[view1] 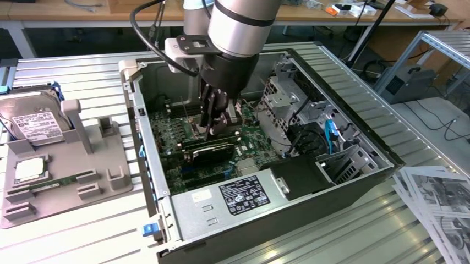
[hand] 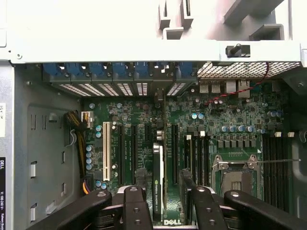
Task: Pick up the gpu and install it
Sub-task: 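Press down on the gpu until it lock into place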
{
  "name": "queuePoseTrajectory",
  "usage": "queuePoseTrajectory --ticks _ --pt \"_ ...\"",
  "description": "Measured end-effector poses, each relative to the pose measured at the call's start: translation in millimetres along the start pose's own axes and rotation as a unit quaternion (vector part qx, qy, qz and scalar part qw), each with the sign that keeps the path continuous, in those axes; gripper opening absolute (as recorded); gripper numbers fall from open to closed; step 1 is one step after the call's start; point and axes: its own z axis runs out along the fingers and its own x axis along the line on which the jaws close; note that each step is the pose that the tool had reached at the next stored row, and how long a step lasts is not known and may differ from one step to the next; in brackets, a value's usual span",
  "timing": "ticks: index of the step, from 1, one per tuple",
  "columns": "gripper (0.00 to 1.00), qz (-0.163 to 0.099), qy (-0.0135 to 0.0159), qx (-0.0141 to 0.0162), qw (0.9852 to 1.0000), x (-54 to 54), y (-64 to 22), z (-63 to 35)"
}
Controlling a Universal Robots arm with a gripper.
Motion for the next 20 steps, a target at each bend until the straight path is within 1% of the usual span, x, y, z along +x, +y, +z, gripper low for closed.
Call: queuePoseTrajectory --ticks 12,13,15,17,19,20 --pt "0.4 0.0 0.0 0.0 1.0 0.0 0.0 0.0" --pt "0.39 0.0 0.0 0.0 1.0 0.0 0.0 0.0" --pt "0.25 0.0 0.0 0.0 1.0 0.0 0.0 0.0" --pt "0.23 0.0 0.0 0.0 1.0 0.0 0.0 0.0" --pt "0.11 0.0 0.0 0.0 1.0 0.0 0.0 0.0" --pt "0.11 0.0 0.0 0.0 1.0 0.0 0.0 0.0"
